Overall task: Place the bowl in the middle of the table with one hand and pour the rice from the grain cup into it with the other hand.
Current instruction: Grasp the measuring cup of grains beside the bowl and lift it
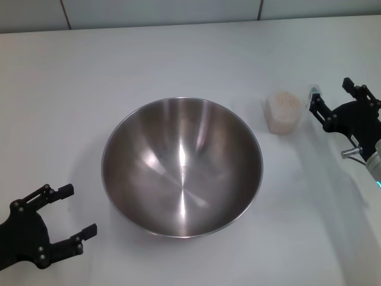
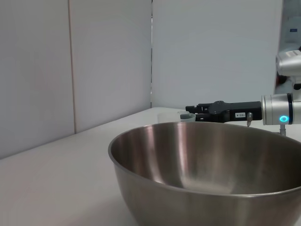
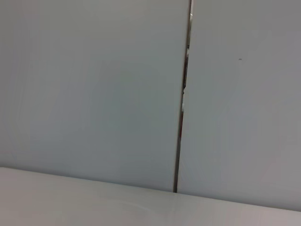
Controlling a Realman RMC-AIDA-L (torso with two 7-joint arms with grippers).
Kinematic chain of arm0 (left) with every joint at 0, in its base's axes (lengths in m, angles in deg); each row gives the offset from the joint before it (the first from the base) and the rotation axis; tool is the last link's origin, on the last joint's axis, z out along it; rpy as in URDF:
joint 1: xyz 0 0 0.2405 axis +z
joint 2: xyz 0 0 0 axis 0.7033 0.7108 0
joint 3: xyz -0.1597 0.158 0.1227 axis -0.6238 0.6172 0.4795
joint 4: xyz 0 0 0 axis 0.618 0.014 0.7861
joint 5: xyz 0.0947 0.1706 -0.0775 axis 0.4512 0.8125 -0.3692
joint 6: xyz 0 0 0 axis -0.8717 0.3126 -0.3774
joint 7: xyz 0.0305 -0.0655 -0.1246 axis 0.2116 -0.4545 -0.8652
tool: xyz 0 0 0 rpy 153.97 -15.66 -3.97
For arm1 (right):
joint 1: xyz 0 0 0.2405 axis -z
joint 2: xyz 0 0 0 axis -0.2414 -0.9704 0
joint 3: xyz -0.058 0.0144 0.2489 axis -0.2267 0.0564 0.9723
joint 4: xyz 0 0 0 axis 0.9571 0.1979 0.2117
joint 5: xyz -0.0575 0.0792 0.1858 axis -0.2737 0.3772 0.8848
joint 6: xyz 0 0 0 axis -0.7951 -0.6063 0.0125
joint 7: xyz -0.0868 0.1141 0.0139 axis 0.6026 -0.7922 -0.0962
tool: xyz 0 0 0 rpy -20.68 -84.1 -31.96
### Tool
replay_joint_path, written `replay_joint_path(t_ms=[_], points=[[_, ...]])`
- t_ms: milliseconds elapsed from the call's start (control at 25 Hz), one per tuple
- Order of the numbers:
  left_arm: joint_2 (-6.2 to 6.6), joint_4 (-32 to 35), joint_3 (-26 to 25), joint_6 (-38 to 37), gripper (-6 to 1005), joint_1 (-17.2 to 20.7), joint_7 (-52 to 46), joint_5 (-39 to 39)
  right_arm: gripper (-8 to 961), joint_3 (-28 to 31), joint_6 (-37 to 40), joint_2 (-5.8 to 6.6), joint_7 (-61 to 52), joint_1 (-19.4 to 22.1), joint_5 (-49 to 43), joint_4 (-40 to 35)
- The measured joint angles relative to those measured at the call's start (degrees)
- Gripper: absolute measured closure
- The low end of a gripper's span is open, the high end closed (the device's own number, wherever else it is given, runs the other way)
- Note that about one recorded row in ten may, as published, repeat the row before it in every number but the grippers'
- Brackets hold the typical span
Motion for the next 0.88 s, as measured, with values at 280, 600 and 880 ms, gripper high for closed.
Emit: replay_joint_path(t_ms=[280, 600, 880], points=[[0.00, 0.0, 0.0, 0.0, 136, 0.0, 0.0, 0.1, 399, -0.1, -0.3, 0.00, 0.0, -0.2, 0.0, 0.1], [0.00, 0.0, -0.2, 0.1, 136, 0.0, 0.0, 1.1, 704, -0.2, -0.5, -0.05, 0.0, -0.2, 0.0, 0.1], [0.00, 0.0, -0.3, 0.2, 136, 0.0, 0.0, 1.5, 858, -0.1, -0.5, -0.08, -0.3, -0.1, 0.0, 0.4]])
